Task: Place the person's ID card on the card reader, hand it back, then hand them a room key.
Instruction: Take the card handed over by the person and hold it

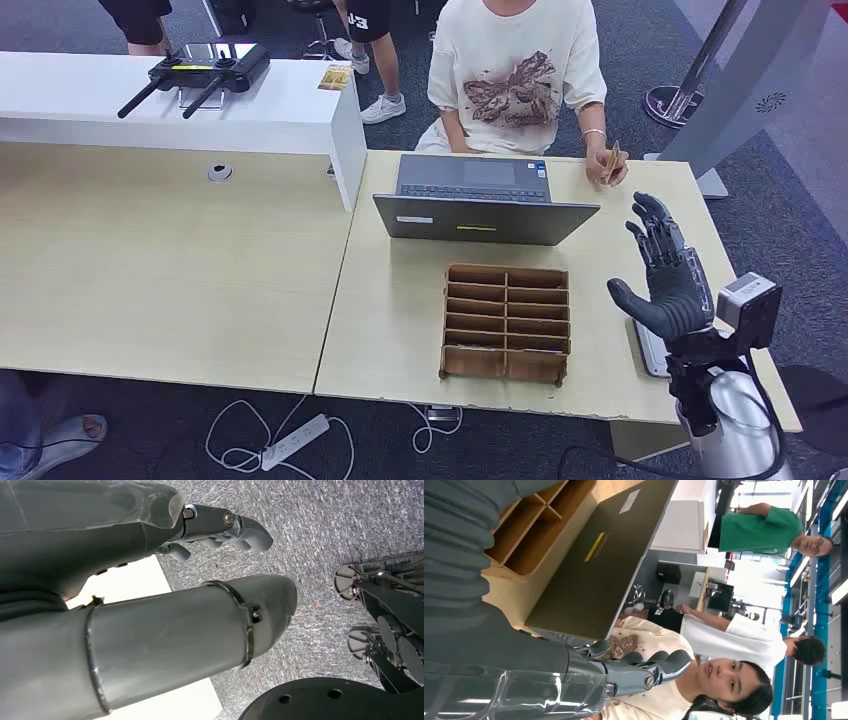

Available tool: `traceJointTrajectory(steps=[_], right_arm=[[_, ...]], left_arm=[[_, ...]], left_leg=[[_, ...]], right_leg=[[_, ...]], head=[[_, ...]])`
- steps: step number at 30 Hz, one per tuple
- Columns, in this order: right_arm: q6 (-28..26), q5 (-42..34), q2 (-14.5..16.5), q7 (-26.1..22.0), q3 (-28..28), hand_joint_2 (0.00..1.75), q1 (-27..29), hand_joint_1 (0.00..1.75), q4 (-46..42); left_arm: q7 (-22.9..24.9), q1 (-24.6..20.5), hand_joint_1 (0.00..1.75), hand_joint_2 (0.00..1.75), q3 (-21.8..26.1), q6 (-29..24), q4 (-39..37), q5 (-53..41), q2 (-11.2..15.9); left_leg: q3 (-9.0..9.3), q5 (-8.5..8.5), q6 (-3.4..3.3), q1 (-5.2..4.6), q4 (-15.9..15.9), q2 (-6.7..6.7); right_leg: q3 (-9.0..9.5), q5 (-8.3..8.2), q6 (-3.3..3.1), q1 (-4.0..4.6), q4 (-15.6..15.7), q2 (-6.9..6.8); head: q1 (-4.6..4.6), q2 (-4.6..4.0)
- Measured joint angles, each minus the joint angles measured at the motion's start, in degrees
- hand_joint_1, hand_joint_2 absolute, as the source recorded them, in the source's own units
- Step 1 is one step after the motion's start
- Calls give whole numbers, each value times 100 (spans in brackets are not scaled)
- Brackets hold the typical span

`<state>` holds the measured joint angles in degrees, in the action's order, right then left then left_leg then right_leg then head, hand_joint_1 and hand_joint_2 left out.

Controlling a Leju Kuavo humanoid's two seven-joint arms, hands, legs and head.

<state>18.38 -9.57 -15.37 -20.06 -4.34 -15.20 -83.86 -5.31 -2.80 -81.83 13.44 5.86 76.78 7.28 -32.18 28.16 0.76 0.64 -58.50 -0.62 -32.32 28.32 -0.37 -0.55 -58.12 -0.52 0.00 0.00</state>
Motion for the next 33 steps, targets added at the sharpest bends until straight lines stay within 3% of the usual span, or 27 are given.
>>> traceJointTrajectory(steps=[25,28,33], right_arm=[[-180,227,7,117,-109,175,-61,0,-66],[-543,722,5,184,-102,175,-83,0,-71],[-1914,2705,4,462,-115,175,-490,0,97]], left_arm=[[42,-12,0,0,-2,13,0,-11,42],[42,-7,0,0,-2,7,0,-8,37],[40,-2,0,0,-1,-26,0,43,11]], left_leg=[[2,0,0,0,0,0],[1,0,0,-1,0,1],[1,-2,1,-1,0,6]], right_leg=[[0,0,0,0,0,1],[0,-1,0,-1,0,2],[0,-3,2,-2,-1,6]], head=[[0,0],[0,0],[0,0]])
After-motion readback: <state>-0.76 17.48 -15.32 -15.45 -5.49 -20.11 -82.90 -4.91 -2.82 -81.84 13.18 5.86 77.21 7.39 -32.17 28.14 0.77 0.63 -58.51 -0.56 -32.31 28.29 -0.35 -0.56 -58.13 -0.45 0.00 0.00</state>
